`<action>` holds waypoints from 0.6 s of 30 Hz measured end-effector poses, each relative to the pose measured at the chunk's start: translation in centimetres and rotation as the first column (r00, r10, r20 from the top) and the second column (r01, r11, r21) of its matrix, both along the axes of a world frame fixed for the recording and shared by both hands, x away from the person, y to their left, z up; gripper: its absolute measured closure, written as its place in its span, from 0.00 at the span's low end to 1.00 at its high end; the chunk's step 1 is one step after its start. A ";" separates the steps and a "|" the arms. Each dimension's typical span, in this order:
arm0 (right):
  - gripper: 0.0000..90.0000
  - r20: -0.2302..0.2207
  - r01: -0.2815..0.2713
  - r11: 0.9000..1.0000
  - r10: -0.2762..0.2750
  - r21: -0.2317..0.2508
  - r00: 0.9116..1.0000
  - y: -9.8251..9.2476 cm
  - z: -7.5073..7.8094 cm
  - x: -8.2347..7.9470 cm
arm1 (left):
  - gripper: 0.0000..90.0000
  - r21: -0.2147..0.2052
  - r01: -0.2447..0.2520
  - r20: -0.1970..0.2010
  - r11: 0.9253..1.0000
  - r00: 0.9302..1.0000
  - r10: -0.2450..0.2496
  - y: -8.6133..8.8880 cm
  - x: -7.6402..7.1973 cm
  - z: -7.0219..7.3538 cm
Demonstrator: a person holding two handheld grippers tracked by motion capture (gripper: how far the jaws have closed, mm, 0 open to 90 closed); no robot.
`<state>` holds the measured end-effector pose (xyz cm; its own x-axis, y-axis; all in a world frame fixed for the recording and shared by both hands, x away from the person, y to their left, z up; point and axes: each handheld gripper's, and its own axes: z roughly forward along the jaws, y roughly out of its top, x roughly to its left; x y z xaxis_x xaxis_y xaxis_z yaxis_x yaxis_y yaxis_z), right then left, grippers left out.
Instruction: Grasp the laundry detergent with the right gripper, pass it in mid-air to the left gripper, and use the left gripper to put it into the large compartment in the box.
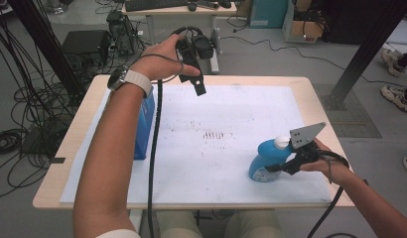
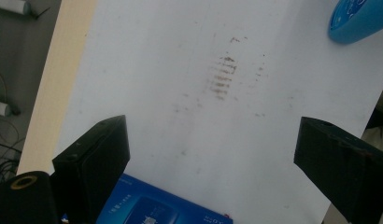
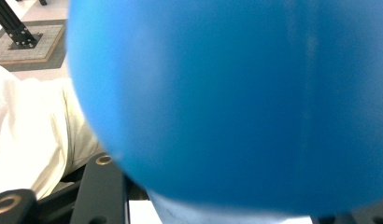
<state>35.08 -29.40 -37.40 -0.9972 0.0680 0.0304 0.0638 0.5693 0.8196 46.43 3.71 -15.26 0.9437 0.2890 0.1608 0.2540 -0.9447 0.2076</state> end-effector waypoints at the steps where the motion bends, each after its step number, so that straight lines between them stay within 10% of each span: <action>1: 0.48 0.000 0.000 1.000 0.000 0.000 1.000 0.0 0.0 0.0 | 0.12 0.000 0.000 0.000 1.000 1.000 0.000 0.0 0.0 0.0; 18: 0.48 -0.004 -0.003 1.000 0.003 -0.002 1.000 0.0 0.0 0.0 | 0.12 -0.016 0.000 0.006 1.000 1.000 0.000 0.0 0.0 -0.1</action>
<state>35.10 -29.41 -37.39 -0.9973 0.0651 0.0344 0.0656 0.5710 0.8183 46.46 3.76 -15.39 0.9428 0.2914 0.1618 0.2524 -0.9412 0.2244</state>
